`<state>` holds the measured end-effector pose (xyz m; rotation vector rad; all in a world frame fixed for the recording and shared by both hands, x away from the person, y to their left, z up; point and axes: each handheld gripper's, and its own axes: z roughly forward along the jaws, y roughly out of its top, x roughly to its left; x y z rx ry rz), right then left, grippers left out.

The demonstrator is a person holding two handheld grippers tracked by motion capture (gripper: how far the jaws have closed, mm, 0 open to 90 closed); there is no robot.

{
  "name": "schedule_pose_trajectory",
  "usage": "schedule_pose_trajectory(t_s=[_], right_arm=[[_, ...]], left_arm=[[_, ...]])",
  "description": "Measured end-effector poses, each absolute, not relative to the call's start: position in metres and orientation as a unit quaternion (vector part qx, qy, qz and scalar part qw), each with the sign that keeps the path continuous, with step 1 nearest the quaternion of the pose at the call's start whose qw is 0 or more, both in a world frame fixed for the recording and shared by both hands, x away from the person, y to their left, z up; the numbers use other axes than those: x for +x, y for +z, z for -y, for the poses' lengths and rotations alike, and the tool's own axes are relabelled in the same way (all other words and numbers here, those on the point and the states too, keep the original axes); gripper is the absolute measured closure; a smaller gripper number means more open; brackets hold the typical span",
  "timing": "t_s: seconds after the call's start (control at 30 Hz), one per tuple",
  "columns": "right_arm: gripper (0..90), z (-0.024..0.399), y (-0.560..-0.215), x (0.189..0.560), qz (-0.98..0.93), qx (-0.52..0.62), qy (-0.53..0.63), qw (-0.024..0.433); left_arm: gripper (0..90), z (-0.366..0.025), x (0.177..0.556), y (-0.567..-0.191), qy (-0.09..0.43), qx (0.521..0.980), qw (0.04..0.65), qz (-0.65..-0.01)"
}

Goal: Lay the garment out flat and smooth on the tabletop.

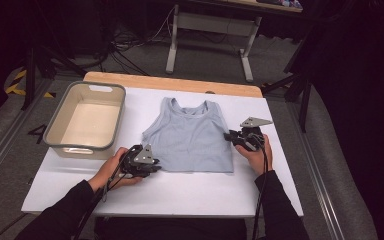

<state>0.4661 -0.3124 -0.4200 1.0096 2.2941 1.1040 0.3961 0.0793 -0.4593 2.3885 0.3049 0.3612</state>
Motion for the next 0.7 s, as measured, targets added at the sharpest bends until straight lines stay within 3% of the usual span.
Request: schedule_pose_trajectory(t_s=[0.17,0.47,0.7], right_arm=[[75.5,0.312,-0.408,0.456,-0.816,0.368,0.398,0.203],[65.8,0.302,-0.391,0.438,-0.806,0.366,0.421,0.198],[66.9,0.308,-0.401,0.437,-0.827,0.340,0.395,0.211]], left_arm=[[85.1,-0.080,0.390,-0.452,0.173,0.923,0.326,-0.106],[85.0,-0.104,0.377,-0.448,0.173,0.918,0.338,-0.119],[85.0,-0.110,0.371,-0.457,0.169,0.924,0.321,-0.121]])
